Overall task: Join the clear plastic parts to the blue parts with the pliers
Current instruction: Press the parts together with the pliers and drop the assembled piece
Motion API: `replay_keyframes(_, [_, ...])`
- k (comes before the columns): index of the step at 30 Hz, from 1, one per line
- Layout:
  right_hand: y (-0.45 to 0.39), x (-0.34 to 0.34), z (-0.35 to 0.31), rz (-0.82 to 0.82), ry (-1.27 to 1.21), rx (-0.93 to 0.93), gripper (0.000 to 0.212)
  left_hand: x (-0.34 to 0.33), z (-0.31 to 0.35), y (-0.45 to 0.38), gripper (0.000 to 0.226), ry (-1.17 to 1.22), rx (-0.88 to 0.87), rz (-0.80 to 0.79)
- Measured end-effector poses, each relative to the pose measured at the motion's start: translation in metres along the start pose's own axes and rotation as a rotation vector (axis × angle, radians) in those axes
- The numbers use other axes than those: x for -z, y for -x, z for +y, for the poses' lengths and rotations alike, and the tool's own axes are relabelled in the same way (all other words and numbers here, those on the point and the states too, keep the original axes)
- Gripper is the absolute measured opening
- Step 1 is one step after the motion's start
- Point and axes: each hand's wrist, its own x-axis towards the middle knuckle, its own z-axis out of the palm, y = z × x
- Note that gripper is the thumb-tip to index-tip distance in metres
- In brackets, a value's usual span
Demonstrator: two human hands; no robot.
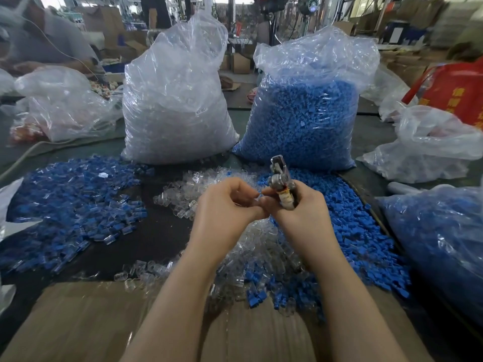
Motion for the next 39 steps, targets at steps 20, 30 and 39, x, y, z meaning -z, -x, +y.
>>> replay_keyframes(20, [0.002, -0.003, -0.004, 0.171, 0.071, 0.098, 0.014, -0.005, 0.012, 0.008, 0.017, 0.235, 0.032, 0.104])
replay_keyframes(30, [0.002, -0.001, -0.004, 0.114, 0.105, 0.042, 0.010, -0.004, 0.012, 0.009, 0.020, 0.060, -0.110, 0.128])
replay_keyframes(39, [0.001, 0.001, -0.005, 0.056, 0.099, 0.003, 0.012, -0.007, 0.009, 0.008, 0.016, 0.042, -0.150, 0.135])
